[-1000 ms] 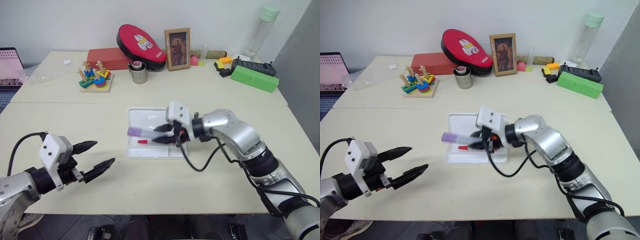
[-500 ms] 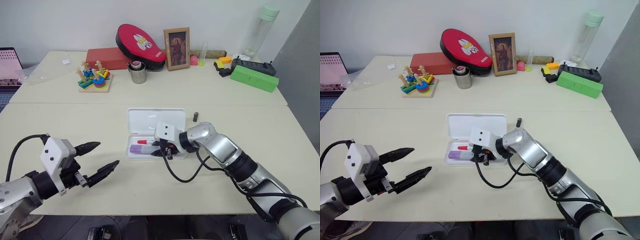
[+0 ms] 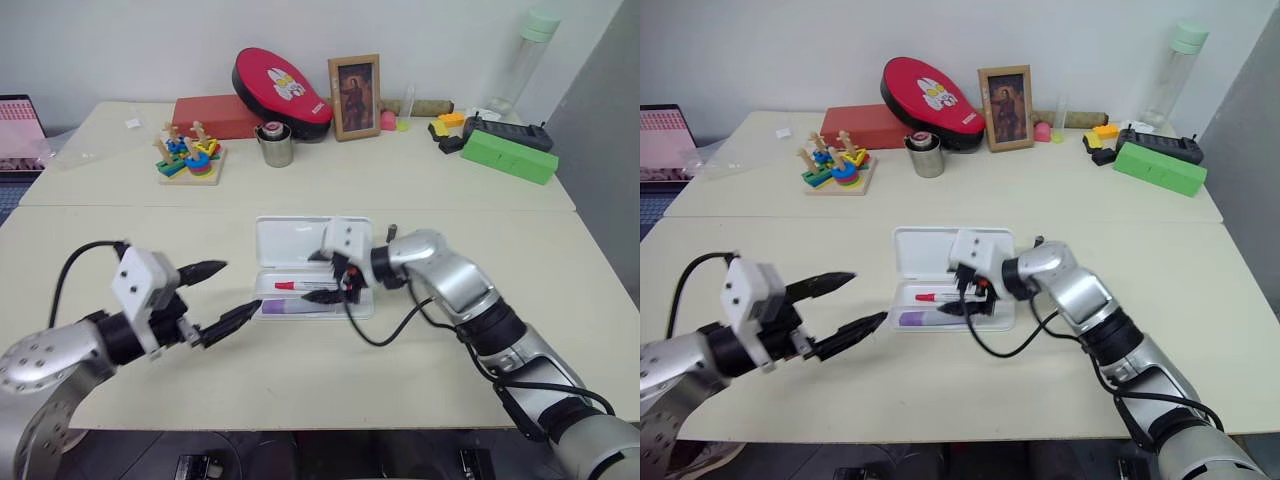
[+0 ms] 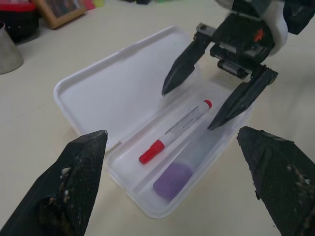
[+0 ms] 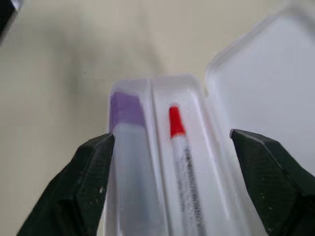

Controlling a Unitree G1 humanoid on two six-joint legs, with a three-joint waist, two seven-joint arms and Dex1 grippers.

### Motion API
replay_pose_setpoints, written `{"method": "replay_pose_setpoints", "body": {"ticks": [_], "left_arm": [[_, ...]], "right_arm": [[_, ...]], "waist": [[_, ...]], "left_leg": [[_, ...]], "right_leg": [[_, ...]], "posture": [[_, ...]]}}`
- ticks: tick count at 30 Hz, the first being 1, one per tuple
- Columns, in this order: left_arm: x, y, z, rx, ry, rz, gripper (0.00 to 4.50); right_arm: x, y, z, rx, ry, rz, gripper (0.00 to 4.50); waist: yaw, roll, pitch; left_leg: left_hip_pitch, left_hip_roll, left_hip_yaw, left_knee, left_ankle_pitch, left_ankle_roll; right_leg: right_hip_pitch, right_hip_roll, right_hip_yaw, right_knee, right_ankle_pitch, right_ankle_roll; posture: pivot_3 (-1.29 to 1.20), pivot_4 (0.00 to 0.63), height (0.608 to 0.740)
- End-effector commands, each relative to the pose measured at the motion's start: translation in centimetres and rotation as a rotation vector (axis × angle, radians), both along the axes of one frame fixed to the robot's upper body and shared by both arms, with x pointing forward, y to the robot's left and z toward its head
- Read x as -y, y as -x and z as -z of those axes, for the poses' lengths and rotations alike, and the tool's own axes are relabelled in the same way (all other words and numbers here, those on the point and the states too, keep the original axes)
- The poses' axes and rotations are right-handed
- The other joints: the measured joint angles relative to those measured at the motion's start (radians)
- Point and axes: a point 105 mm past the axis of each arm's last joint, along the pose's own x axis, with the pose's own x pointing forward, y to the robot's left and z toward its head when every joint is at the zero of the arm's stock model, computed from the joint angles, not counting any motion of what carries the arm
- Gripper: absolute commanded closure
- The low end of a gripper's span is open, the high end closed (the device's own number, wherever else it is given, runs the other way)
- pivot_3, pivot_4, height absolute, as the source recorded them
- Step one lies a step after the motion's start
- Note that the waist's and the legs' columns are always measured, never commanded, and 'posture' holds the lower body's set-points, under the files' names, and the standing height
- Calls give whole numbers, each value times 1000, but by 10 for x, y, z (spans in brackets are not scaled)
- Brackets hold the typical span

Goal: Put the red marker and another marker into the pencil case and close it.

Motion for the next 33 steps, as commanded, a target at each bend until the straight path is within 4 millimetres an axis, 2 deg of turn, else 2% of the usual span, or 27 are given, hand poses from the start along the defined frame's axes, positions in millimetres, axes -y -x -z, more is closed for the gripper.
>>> {"method": "replay_pose_setpoints", "body": {"ticks": [1, 3, 5, 7, 9, 11, 18, 26, 31, 33], "left_arm": [[28, -15, -16, 67, 68, 82, 0], [43, -25, -22, 88, 95, 129, 0], [55, -33, -26, 104, 119, 159, 0], [70, -42, -31, 119, 144, 200, 0], [82, -47, -37, 132, 169, 242, 0], [88, -54, -42, 149, 180, 261, 0], [102, -74, -51, 185, 184, 281, 0], [107, -91, -54, 230, 165, 235, 0], [108, -102, -57, 273, 160, 185, 0], [109, -103, -57, 276, 160, 183, 0]], "right_arm": [[24, -17, -85, 113, -321, 147, 61], [53, -48, -96, 138, -372, 387, 61], [78, -70, -92, 124, -371, 573, 61], [111, -93, -62, 61, -294, 822, 61], [138, -104, -34, 5, -225, 1022, 61], [147, -102, -11, -56, -203, 1110, 61], [140, -92, 25, -179, -212, 1228, 61], [124, -87, 40, -243, -225, 1256, 61], [117, -88, 63, -251, -142, 1273, 61], [115, -88, 67, -250, -129, 1278, 434]], "waist": [[2, 0, 0], [7, -1, 0], [10, -2, -1], [15, -2, -1], [15, -2, -1], [14, -2, -1], [-17, 0, 0], [-17, 0, 0], [-17, 0, 0], [-17, 0, 0]], "left_leg": [[0, 0, 0, 0, 0, 0], [0, 0, 0, 0, 0, 0], [0, -1, -1, 1, 0, 0], [0, -1, -1, 1, 0, 0], [0, -1, -1, 0, 0, 0], [0, -1, -1, 0, 0, 0], [-1, -1, 1, -1, 0, 0], [-1, -1, 0, 0, 0, 0], [-1, -1, 0, 0, 0, 0], [-1, -1, 0, 0, 0, 0]], "right_leg": [[0, 0, 0, 0, 1, 0], [1, 0, 0, 0, 2, -3], [1, 0, -1, 0, 3, -3], [1, -1, -1, -1, 3, -3], [1, -1, 0, 0, 3, -3], [1, -1, 0, 0, 3, -3], [-1, 0, 1, 1, 3, -3], [0, 0, 0, 1, 3, -3], [0, 0, 0, 1, 3, -3], [0, 0, 0, 1, 3, -3]], "posture": [[0, 150, 740], [0, 150, 740], [0, 150, 740], [0, 150, 740], [0, 150, 740], [0, 150, 740], [0, 150, 740], [0, 150, 740], [0, 150, 740], [0, 150, 740]]}}
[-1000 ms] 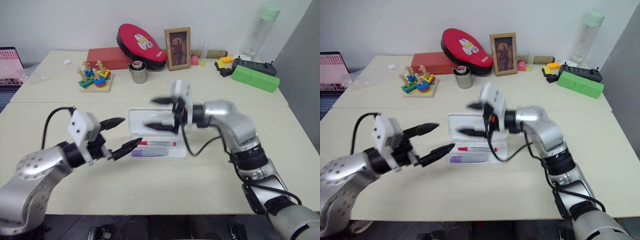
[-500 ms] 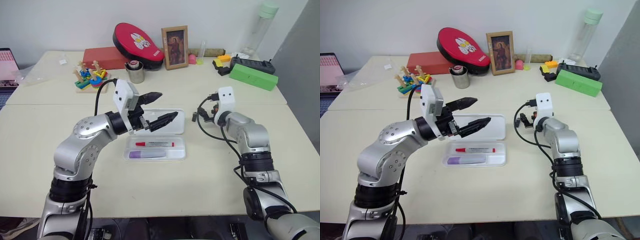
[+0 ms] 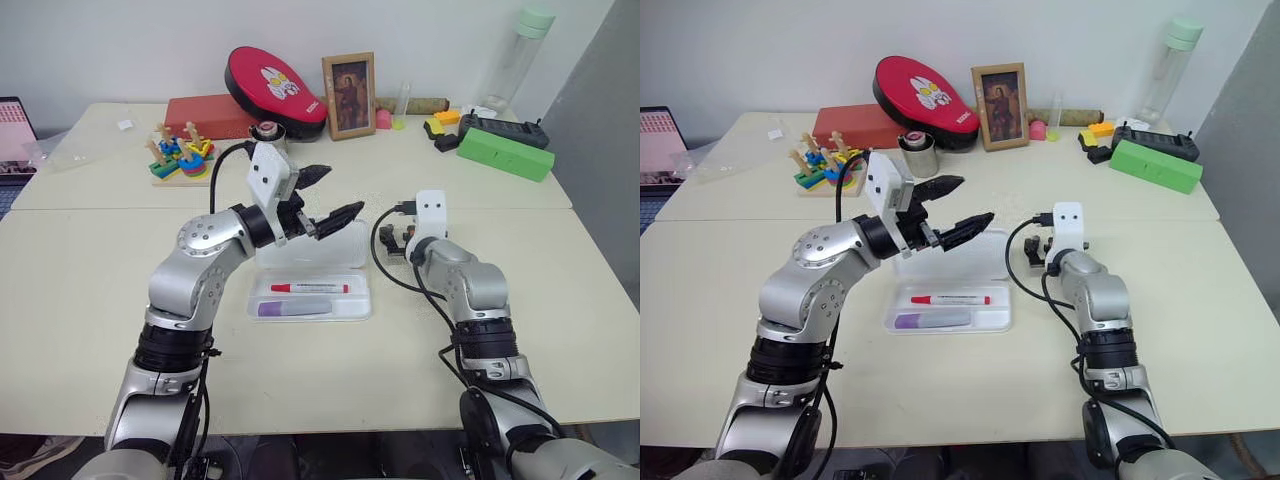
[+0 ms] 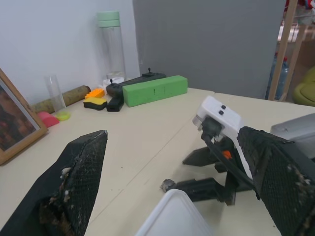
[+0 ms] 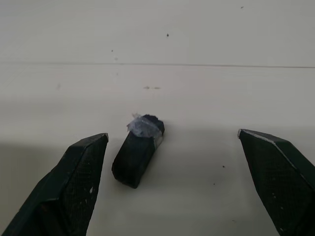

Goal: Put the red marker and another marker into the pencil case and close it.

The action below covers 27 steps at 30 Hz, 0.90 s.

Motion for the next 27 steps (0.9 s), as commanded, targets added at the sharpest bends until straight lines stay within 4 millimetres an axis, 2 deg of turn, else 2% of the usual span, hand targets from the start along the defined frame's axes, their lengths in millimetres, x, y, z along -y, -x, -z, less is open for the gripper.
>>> {"method": "replay_pose_setpoints", "body": {"ticks": [1, 8, 12, 15, 17, 19, 21, 22, 23, 24, 25, 27], "left_arm": [[5, 1, -12, 68, 2, 2, 0], [4, -1, -15, 80, -4, -12, 0], [3, -2, -15, 80, -1, -19, 0], [3, -1, -15, 80, 1, -21, 0], [2, -2, -15, 78, 5, -26, 0], [2, -2, -15, 77, 10, -30, 0], [0, -1, -13, 73, 8, -38, 0], [-4, 0, -12, 71, 8, -48, 0], [-11, 4, -12, 67, 11, -61, 0], [-20, 10, -11, 60, 11, -67, 0], [-25, 14, -10, 55, 9, -69, 0], [-32, 32, -5, 33, 3, -25, 0]], "right_arm": [[-4, -2, 0, 20, 21, 9, 580], [-2, -2, 5, 24, 66, 20, 2417], [0, -3, 3, 40, 75, 30, 3196], [2, -4, 1, 53, 78, 35, 4010], [5, -6, -3, 73, 79, 42, 4220], [7, -7, -6, 84, 80, 45, 4222], [9, -10, -22, 149, 44, 36, 4223], [9, -13, -38, 219, 39, 0, 4223], [7, -13, -62, 318, 23, -78, 4225], [-2, -7, -84, 403, 11, -228, 4228], [-8, 0, -97, 456, 8, -338, 4228], [-12, 18, -108, 475, -17, -532, 4228]], "waist": [[0, 0, 0], [0, 0, 0], [0, 0, 0], [0, 0, 0], [0, 0, 0], [1, 0, 0], [1, 0, 0], [0, 0, 0], [0, 0, 0], [0, 0, 0], [-4, 1, 1], [-5, 1, 1]], "left_leg": [[0, 0, 0, 0, 0, 0], [0, 0, 0, 0, 0, 0], [0, 0, 0, 0, 0, 0], [0, 0, 0, 0, 0, 0], [0, 0, 0, 0, 0, 0], [0, 0, 0, 0, 0, 0], [0, 0, 0, 0, 0, 0], [0, 0, 0, 0, 0, 0], [0, 0, 0, 0, 0, 0], [0, 0, 0, 0, 0, 0], [0, 0, 0, 0, 0, 0], [0, 0, 1, -1, 0, 0]], "right_leg": [[0, 0, 0, 0, 0, 0], [0, 0, 0, 0, 0, 0], [0, 0, 0, 0, 0, 0], [0, 0, 0, 0, 0, 0], [0, 0, 0, 0, 0, 0], [0, 0, 0, 0, 0, 0], [0, 0, 0, 0, 0, 0], [0, 0, 0, 0, 0, 0], [0, 0, 0, 0, 0, 0], [0, 0, 0, 0, 0, 0], [0, 0, 0, 0, 0, 0], [0, 0, 1, -1, 0, 0]], "posture": [[0, 150, 740], [0, 150, 740], [0, 150, 740], [0, 150, 740], [0, 150, 740], [0, 150, 740], [0, 150, 740], [0, 150, 740], [0, 150, 740], [0, 150, 740], [0, 150, 740], [0, 150, 740]]}}
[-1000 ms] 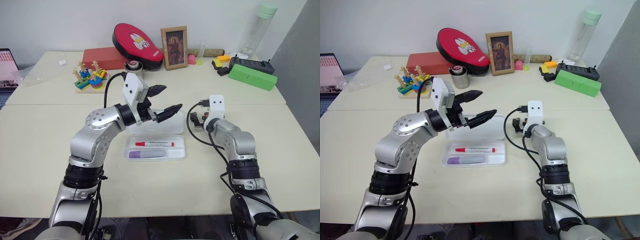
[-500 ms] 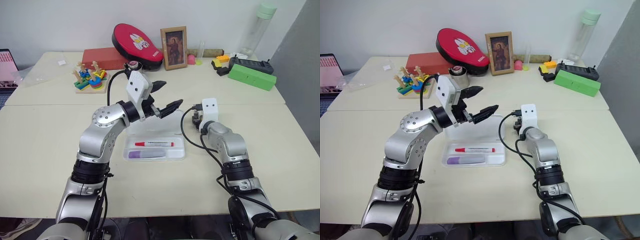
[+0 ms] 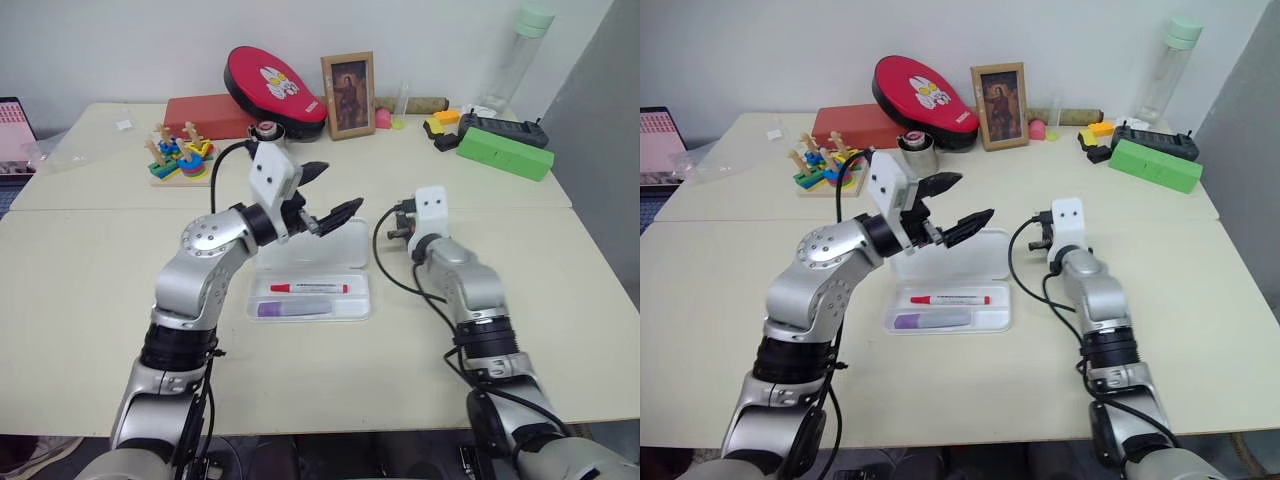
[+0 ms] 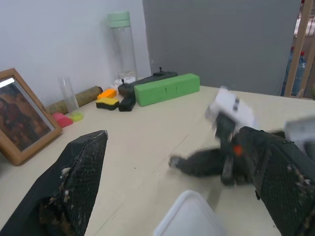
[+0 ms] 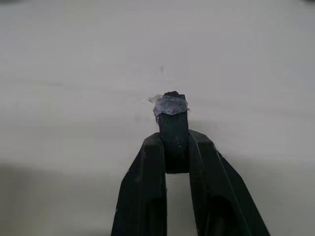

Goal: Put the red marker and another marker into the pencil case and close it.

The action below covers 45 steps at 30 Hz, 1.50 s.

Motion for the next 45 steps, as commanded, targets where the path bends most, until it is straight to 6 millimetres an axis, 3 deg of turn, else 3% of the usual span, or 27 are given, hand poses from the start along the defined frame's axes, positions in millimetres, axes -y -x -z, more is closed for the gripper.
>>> {"method": "replay_pose_setpoints", "body": {"ticks": [1, 3, 6, 9, 13, 17, 23, 32, 42, 44, 45], "left_arm": [[-15, 34, -10, 20, 8, 69, 0], [-25, 49, 2, -30, -26, 86, 0], [-42, 68, 23, -109, -97, 80, 0], [-51, 88, 47, -197, -178, 94, 0], [-54, 97, 57, -231, -206, 91, 0], [-52, 97, 55, -219, -187, 77, 0], [-50, 96, 52, -206, -176, 68, 0], [-51, 97, 49, -207, -178, 68, 0], [-47, 94, 46, -197, -169, 76, 0], [-48, 94, 46, -197, -172, 76, 0], [-48, 94, 46, -197, -173, 76, 0]], "right_arm": [[-23, 36, -60, 166, -33, -419, 4228], [-26, 59, -58, 116, -7, -612, 4228], [-37, 94, -35, -5, 98, -865, 4228], [-50, 118, 7, -160, 221, -1008, 4228], [-56, 124, 42, -249, 348, -1042, 4228], [-60, 123, 59, -270, 419, -1046, 4228], [-65, 117, 55, -250, 408, -1028, 4228], [-67, 121, 31, -226, 301, -1047, 4228], [-65, 107, 48, -259, 339, -975, 4228], [-66, 106, 47, -257, 336, -974, 3530], [-66, 106, 46, -254, 334, -974, 3403]], "waist": [[-2, 0, 0], [0, 0, 0], [4, 0, 0], [5, 0, 0], [6, 0, 0], [11, -1, 0], [5, -1, 0], [7, -1, 0], [7, -1, 0], [7, -1, 0], [6, -1, 0]], "left_leg": [[0, 0, -1, 0, 0, 0], [0, 1, -1, -1, 0, 0], [0, 1, -2, -1, 0, 0], [1, 1, -2, 0, 0, 0], [1, 1, -1, 1, 0, 0], [1, 0, 0, 3, 0, 0], [1, 1, 0, 2, 0, 0], [1, 1, 0, 2, 0, 0], [1, 1, 0, 2, 0, 0], [1, 1, 0, 2, 0, 0], [1, 1, 0, 2, 0, 0]], "right_leg": [[0, 0, -1, 0, 0, 0], [1, 1, -1, 0, -1, -1], [1, 0, -2, 0, -2, -1], [2, 0, -2, -1, -2, -1], [1, 0, 0, -1, -4, 4], [1, 0, 0, -1, -3, 6], [1, 0, 0, -1, -3, 5], [1, 0, 1, -1, -3, 5], [1, 0, 1, -1, -3, 5], [1, 0, 1, -1, -3, 5], [1, 0, 1, -1, -3, 5]], "posture": [[0, 150, 740], [0, 150, 740], [0, 150, 740], [0, 150, 740], [0, 150, 740], [0, 150, 740], [0, 150, 740], [0, 150, 740], [0, 150, 740], [0, 150, 740], [0, 150, 740]]}}
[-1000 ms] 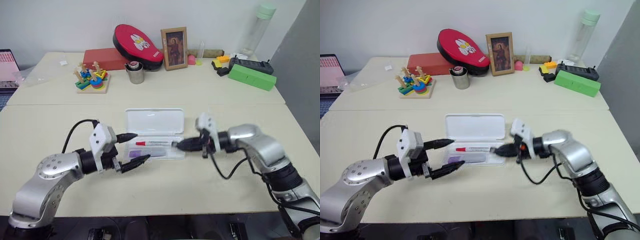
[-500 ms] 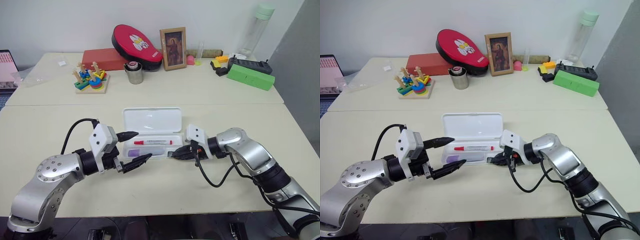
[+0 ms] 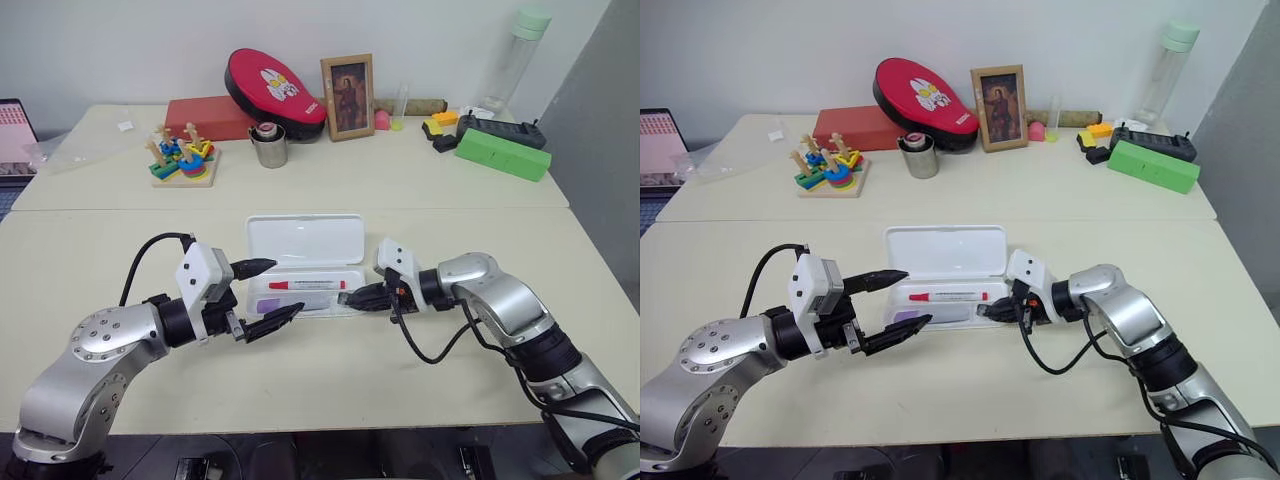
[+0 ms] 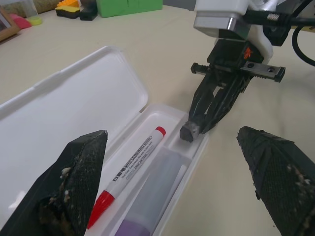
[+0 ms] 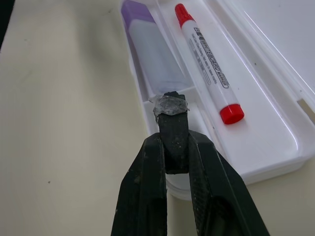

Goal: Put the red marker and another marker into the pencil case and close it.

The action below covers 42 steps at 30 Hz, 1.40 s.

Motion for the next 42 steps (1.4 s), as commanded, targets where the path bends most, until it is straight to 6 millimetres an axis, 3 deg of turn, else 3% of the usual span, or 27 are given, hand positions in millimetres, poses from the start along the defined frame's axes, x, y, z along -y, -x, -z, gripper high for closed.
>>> {"method": "replay_pose_setpoints", "body": {"ticks": [1, 6, 14, 16, 20, 21, 22, 25, 29, 34, 39, 42], "left_arm": [[4, 2, -7, 30, -6, 23, 0], [4, 0, -9, 36, -4, 21, 0], [3, -2, -11, 49, 12, -1, 0], [2, -3, -13, 56, 19, -11, 0], [-12, -7, -25, 97, 62, -108, 0], [-16, -10, -28, 110, 81, -143, 0], [-21, -12, -34, 130, 114, -187, 0], [-33, -18, -45, 169, 188, -285, 0], [-33, -21, -54, 198, 240, -323, 0], [-33, -19, -59, 206, 243, -328, 0], [-34, -16, -60, 202, 242, -330, 0], [-33, -15, -60, 197, 240, -325, 0]], "right_arm": [[-5, -4, -14, 58, -21, -18, 3109], [-6, -6, -21, 67, -42, -18, 1727], [-8, -15, -40, 96, -98, -7, 60], [-8, -14, -43, 92, -114, -20, 60], [-21, -21, -99, 119, -352, -31, 60], [-24, -31, -111, 143, -380, 9, 437], [-27, -47, -121, 177, -392, 81, 517], [-32, -90, -139, 232, -384, 286, 1244], [-35, -127, -136, 274, -313, 469, 2114], [-38, -142, -118, 313, -211, 507, 3201], [-42, -140, -105, 304, -149, 444, 4480], [-52, -130, -103, 292, -143, 333, 4480]], "waist": [[0, 0, 0], [0, 0, 0], [-1, 0, 0], [-1, 0, 0], [-2, 0, 0], [-7, 0, 1], [-9, 1, 1], [-8, 0, 0], [1, -3, -1], [7, -3, -1], [-3, -2, -1], [-6, -2, 0]], "left_leg": [[0, 0, 0, 0, 0, 0], [0, 0, 0, 0, 0, 0], [0, 0, 0, 0, 0, 0], [0, 0, 0, 0, 0, 0], [0, 0, 0, 0, 0, 0], [0, 0, 0, 0, 0, 0], [0, 0, 1, 0, 0, 0], [0, 1, 0, 0, 0, 0], [0, 0, -1, -1, 0, 0], [-2, -1, -1, -2, 0, 0], [-2, 0, -1, -2, 0, 0], [-1, 0, -1, -2, 0, 0]], "right_leg": [[0, 0, 0, 0, 0, 0], [0, 0, 0, 0, 0, 0], [0, 0, 0, 0, 0, 0], [0, 0, 0, 0, 0, 0], [0, 0, 0, 0, 0, 0], [0, 0, 0, 0, 0, -1], [-1, 0, 1, 1, 1, -1], [-1, 1, 0, 2, 1, -1], [0, 0, -1, 0, 3, -4], [-1, -1, -1, 0, 3, -5], [-2, 0, -2, 1, 3, -5], [-2, 0, -2, 1, 3, -5]], "posture": [[0, 150, 740], [0, 150, 740], [0, 150, 740], [0, 150, 740], [0, 150, 740], [0, 150, 740], [0, 150, 740], [0, 150, 740], [0, 150, 740], [0, 150, 740], [0, 150, 740], [0, 150, 740]]}}
